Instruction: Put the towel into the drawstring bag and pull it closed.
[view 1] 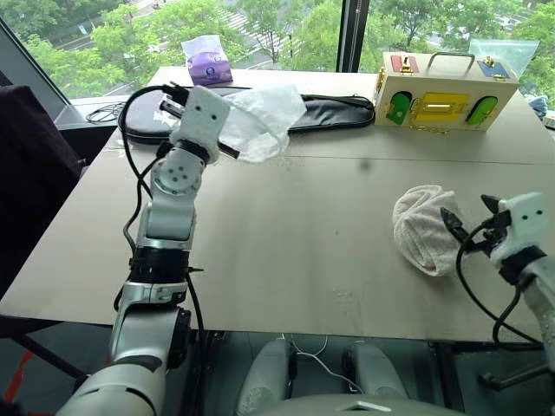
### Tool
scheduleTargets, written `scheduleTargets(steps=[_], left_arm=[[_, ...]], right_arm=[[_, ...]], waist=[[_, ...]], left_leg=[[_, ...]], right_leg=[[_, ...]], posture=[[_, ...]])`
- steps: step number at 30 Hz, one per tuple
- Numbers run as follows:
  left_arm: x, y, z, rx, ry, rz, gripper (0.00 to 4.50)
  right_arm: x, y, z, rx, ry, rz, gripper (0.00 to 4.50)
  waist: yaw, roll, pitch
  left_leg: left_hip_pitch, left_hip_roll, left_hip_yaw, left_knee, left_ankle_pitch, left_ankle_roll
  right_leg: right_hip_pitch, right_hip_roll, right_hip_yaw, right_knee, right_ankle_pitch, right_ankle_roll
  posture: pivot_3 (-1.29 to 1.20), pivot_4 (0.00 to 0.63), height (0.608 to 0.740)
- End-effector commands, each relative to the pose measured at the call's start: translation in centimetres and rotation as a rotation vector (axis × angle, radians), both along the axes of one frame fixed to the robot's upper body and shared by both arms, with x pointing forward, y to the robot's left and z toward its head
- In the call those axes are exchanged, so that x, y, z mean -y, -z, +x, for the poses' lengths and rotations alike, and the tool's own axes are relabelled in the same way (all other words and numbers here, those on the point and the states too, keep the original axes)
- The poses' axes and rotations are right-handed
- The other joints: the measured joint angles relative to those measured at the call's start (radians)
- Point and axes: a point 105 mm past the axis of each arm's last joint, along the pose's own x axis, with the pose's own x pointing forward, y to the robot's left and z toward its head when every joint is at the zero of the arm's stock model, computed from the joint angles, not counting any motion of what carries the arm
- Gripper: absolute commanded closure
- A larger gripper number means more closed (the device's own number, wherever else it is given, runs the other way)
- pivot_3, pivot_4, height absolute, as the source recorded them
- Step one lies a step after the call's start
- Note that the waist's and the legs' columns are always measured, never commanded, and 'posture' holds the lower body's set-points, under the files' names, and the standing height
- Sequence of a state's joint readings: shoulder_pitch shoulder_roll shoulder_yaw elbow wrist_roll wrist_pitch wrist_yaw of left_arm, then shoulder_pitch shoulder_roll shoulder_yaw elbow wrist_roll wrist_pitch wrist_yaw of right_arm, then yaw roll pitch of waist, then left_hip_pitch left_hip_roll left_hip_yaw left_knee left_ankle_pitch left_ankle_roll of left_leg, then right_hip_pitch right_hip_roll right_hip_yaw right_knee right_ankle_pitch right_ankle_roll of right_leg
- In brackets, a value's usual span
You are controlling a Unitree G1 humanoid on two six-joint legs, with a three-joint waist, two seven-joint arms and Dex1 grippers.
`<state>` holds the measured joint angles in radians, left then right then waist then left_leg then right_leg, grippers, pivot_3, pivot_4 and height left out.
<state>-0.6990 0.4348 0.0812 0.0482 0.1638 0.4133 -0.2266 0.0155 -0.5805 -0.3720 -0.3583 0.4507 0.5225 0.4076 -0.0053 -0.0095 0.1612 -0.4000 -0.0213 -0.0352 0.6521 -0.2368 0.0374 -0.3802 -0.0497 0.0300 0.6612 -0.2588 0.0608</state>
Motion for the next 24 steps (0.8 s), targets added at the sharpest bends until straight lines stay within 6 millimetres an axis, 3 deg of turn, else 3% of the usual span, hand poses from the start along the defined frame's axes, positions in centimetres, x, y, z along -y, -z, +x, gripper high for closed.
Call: scheduleTargets(steps=[1, 5, 8, 12, 15, 20, 24], left_arm=[[-0.2, -2.1, -1.2, -0.037, -0.081, -0.067, 4.37], [1.0, -2.6, -1.7, -0.129, -0.127, -0.152, 4.37], [2.0, -2.8, -2.0, -0.196, -0.161, -0.207, 4.37], [2.7, -3.0, -2.4, -0.264, -0.207, -0.267, 4.37], [2.5, -3.2, -2.6, -0.293, -0.267, -0.182, 4.37], [2.6, -3.1, -2.8, -0.361, -0.319, -0.103, 4.37], [3.4, -3.3, -3.1, -0.403, -0.293, -0.064, 4.5]], right_arm=[[1.0, -0.3, 0.5, -0.078, -0.016, 0.154, 0.0], [1.3, 1.7, 0.6, -0.253, -0.106, 0.335, 0.0], [1.3, 3.5, 0.7, -0.345, -0.161, 0.322, 0.0], [-0.7, 4.6, 0.3, -0.436, -0.312, 0.409, 0.0], [-2.7, 4.8, 0.1, -0.461, -0.444, 0.423, 0.0], [-3.8, 6.0, 0.9, -0.461, -0.478, 0.385, 0.0], [-3.9, 6.1, 1.7, -0.419, -0.462, 0.384, 1.26]], waist=[[-0.001, -0.001, 0.0], [-0.001, -0.004, 0.002], [-0.003, -0.004, 0.002], [-0.014, -0.004, 0.003], [-0.02, -0.005, 0.003], [-0.032, -0.007, 0.004], [-0.035, -0.01, 0.006]], left_leg=[[0.0, 0.0, 0.0, 0.0, 0.0, 0.0], [0.0, -0.001, -0.001, 0.0, 0.0, 0.0], [-0.001, -0.001, -0.001, 0.0, 0.0, 0.0], [-0.001, -0.001, 0.0, 0.0, 0.0, 0.0], [0.001, 0.001, 0.0, -0.001, 0.0, 0.0], [0.001, 0.001, 0.0, -0.001, 0.0, 0.0], [0.001, 0.001, 0.0, -0.001, 0.0, -0.001]], right_leg=[[0.0, 0.0, 0.0, 0.0, 0.0, 0.0], [0.0, 0.0, 0.0, 0.0, 0.0, 0.0], [0.0, 0.0, 0.0, -0.001, 0.0, 0.0], [0.0, 0.0, 0.001, 0.0, -0.001, 0.001], [0.0, 0.002, 0.001, 0.0, -0.001, 0.001], [0.0, 0.002, 0.002, 0.0, 0.0, 0.001], [0.0, 0.001, 0.003, 0.0, 0.0, 0.001]], posture=[[0.0, 0.15, 0.74], [0.0, 0.15, 0.74], [0.0, 0.15, 0.74], [0.0, 0.15, 0.74], [0.0, 0.15, 0.74], [0.0, 0.15, 0.74], [0.0, 0.15, 0.74]])
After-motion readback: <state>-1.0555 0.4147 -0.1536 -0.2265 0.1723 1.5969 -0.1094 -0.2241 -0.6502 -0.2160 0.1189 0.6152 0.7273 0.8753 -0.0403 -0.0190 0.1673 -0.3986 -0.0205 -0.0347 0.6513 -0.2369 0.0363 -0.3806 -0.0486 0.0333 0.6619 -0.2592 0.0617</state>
